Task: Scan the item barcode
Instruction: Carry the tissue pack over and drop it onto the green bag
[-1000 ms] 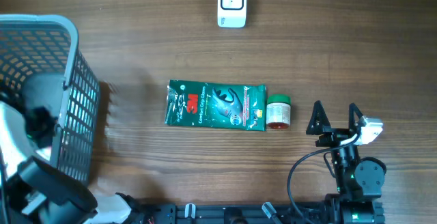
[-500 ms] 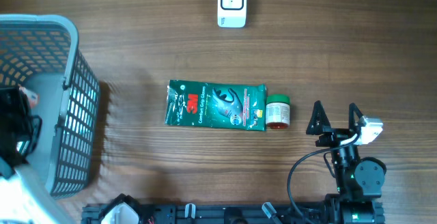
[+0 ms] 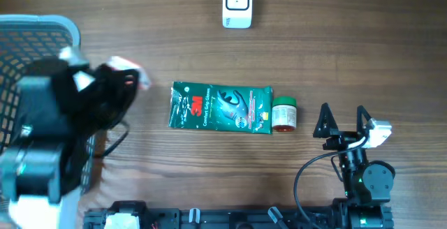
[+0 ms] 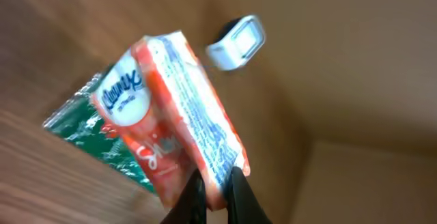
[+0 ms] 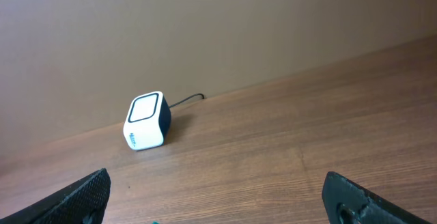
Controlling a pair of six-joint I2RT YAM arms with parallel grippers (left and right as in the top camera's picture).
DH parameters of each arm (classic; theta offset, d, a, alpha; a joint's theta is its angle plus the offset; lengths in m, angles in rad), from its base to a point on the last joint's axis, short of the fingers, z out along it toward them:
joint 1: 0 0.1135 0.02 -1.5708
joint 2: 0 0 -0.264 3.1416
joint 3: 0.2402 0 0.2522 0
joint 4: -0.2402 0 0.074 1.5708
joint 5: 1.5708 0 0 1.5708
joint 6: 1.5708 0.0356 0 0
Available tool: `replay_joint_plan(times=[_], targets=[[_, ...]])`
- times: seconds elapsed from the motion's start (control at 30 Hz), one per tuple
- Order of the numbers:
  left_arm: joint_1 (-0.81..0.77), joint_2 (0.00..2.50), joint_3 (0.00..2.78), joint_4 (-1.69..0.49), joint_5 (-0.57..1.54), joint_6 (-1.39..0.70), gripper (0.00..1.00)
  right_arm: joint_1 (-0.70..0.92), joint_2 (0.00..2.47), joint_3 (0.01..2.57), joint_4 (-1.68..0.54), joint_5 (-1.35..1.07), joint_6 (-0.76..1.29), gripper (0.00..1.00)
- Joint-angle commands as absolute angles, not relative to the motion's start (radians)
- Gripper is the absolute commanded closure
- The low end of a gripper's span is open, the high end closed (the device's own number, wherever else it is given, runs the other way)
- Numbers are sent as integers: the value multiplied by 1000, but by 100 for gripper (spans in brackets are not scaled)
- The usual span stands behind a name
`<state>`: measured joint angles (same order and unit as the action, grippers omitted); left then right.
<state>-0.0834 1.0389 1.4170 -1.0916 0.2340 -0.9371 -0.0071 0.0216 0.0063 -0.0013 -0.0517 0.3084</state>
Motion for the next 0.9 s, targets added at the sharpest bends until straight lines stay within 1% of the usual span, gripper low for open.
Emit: replay_joint_plan(times=[0.0, 0.07, 0.13, 0.17, 0.33, 0.4, 0.5, 0.6, 0.63, 0.7, 0.73, 0.77, 0.8, 0.87], targets=[[-321, 1204, 1420, -1096, 62, -920, 96, -3, 18, 5, 1, -60, 295, 0], [-443, 1348, 1420, -1095, 7, -921, 96, -3, 18, 5, 1, -60, 295, 0], [-514, 1472, 1420, -1089, 6, -924, 96, -3, 18, 5, 1, -60, 295, 0], [-566, 1575, 1420, -1077, 6, -923, 96, -3, 18, 5, 1, -60, 295, 0], [-700, 1879, 1420, -977, 12, -924, 96, -3, 18, 5, 1, -60, 295, 0], [-746, 1932, 1420, -976, 28, -923, 96, -3, 18, 5, 1, -60, 295, 0], [-810, 1942, 1420, -976, 25, -929, 96, -3, 18, 5, 1, -60, 295, 0], [-849, 1942, 1420, -986, 25, -1008, 96, -3, 18, 5, 1, -60, 295, 0], [-857, 1942, 1420, -980, 25, -1011, 93, -3, 18, 5, 1, -60, 295, 0], [-862, 1941, 1420, -976, 24, -1010, 55, -3, 18, 5, 1, -60, 295, 0], [-855, 1939, 1420, -978, 25, -1002, 50, -3, 18, 5, 1, -60, 295, 0], [-847, 1935, 1421, -983, 24, -1003, 50, -3, 18, 5, 1, -60, 295, 0], [-833, 1919, 1423, -987, 24, -1002, 46, -3, 18, 5, 1, -60, 295, 0], [-818, 1881, 1447, -1013, -17, -999, 43, -3, 18, 5, 1, -60, 295, 0]])
